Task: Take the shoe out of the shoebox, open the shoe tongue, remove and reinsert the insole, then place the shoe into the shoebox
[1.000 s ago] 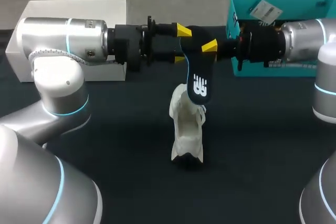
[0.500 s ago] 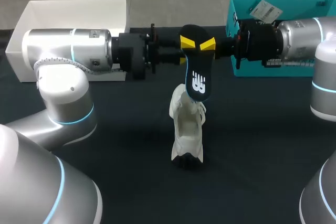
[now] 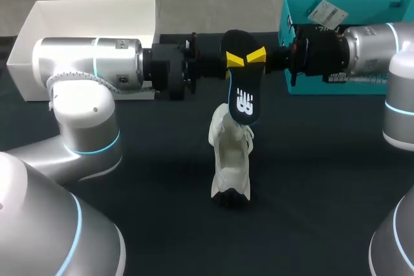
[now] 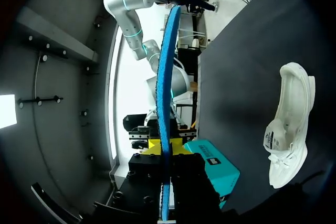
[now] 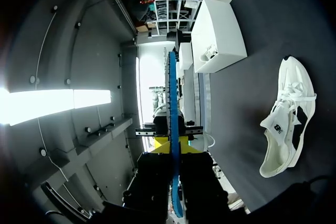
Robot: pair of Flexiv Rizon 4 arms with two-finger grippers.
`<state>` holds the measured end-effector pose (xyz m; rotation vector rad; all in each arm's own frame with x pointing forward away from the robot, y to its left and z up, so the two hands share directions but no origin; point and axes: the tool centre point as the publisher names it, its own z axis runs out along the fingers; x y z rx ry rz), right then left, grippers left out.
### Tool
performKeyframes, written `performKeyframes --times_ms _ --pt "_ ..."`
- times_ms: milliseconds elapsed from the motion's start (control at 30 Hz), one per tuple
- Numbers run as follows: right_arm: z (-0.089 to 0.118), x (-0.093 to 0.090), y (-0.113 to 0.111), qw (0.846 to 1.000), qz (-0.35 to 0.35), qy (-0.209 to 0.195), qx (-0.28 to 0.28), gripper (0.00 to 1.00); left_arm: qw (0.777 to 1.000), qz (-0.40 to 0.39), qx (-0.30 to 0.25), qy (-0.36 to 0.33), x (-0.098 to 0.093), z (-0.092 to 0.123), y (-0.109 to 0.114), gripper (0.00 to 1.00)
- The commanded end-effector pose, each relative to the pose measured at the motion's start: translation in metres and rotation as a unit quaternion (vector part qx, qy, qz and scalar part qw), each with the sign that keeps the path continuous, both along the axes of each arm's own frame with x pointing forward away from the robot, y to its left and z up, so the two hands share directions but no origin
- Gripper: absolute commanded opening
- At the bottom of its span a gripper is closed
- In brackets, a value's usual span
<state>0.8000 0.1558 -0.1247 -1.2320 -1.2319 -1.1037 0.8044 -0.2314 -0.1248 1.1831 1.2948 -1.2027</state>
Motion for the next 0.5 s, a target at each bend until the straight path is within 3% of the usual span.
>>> performKeyframes --times_ms 33,167,200,233,267,500 --pt "-0.001 -0.002 0.001 1.0 -0.001 0.0 0.001 0.0 1.0 0.0 0.0 -0.001 0.001 -0.001 -0.003 0.0" --pt "-0.001 -0.003 0.001 1.0 -0.003 -0.004 0.002 0.0 1.0 0.0 0.005 0.0 0.003 -0.003 -0.001 0.0" --pt "-0.001 -0.004 0.001 1.0 -0.003 -0.005 0.002 0.16 1.0 0.0 0.007 0.0 0.003 -0.003 -0.001 0.0" --pt "-0.001 -0.004 0.0 1.0 -0.006 -0.007 0.001 0.55 1.0 -0.001 0.008 0.001 0.003 -0.003 0.0 0.0" --pt "-0.001 -0.005 -0.001 1.0 -0.01 -0.012 -0.002 1.0 1.0 -0.003 0.01 0.002 0.003 -0.003 0.001 0.0" --pt "-0.003 -0.014 -0.02 0.999 -0.026 -0.034 -0.029 1.0 1.0 -0.01 0.02 0.021 0.004 -0.002 0.013 0.0"
